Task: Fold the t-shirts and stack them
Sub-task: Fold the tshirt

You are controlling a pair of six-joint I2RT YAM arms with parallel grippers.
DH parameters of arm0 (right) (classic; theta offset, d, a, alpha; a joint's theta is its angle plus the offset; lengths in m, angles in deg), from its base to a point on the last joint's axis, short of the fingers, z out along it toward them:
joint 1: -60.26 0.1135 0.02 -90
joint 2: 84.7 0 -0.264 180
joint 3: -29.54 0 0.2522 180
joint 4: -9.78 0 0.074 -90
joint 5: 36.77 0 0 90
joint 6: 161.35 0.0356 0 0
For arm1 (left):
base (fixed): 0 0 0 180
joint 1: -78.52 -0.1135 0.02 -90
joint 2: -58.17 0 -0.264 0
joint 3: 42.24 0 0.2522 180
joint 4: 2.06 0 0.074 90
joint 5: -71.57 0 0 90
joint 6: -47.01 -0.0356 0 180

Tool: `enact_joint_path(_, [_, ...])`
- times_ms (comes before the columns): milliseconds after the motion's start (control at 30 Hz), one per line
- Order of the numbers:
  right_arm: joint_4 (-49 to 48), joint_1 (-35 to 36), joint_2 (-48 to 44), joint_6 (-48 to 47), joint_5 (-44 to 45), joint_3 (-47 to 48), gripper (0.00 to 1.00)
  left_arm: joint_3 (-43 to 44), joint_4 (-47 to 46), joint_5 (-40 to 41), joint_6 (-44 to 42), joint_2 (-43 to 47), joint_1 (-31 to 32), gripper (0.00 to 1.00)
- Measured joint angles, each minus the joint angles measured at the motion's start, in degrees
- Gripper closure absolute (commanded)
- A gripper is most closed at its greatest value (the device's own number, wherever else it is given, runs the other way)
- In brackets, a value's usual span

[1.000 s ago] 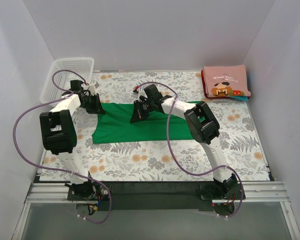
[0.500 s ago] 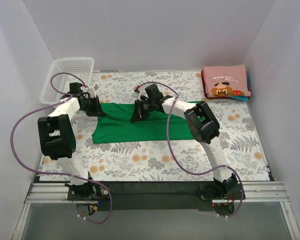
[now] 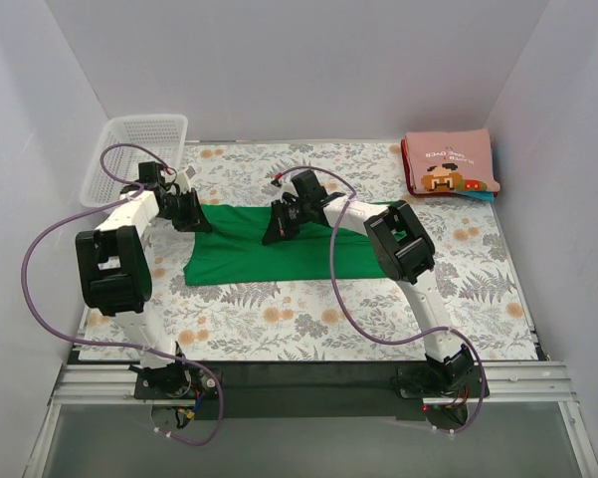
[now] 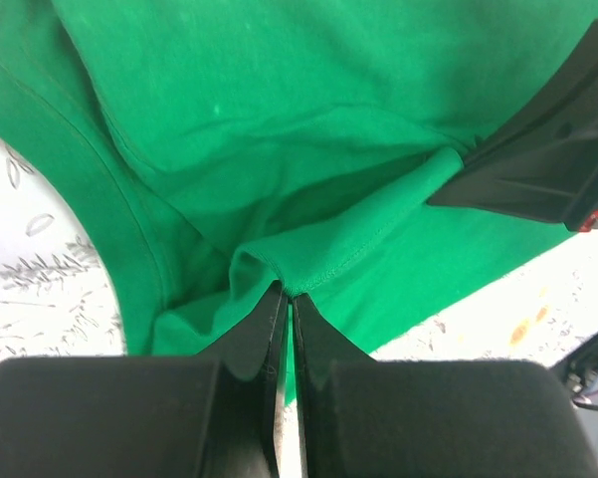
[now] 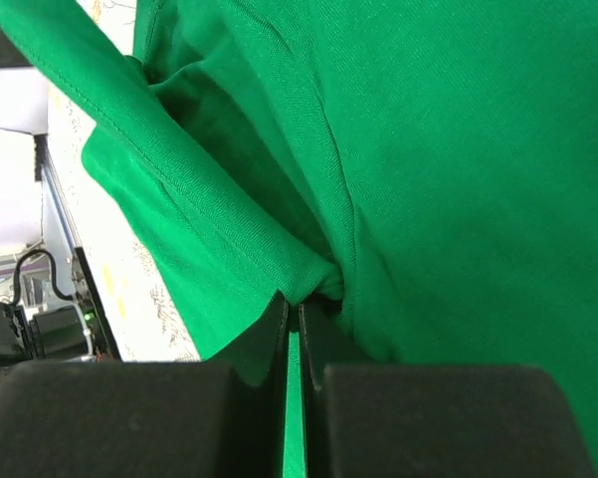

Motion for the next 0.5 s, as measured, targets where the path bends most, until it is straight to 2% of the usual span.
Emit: enact_joint_path(500, [-0.44,-1.36,0.0,1.33,-0.9,-0.11,0.99,-8.74,5.73,-0.68,0.28,5.64,0.07,1.0])
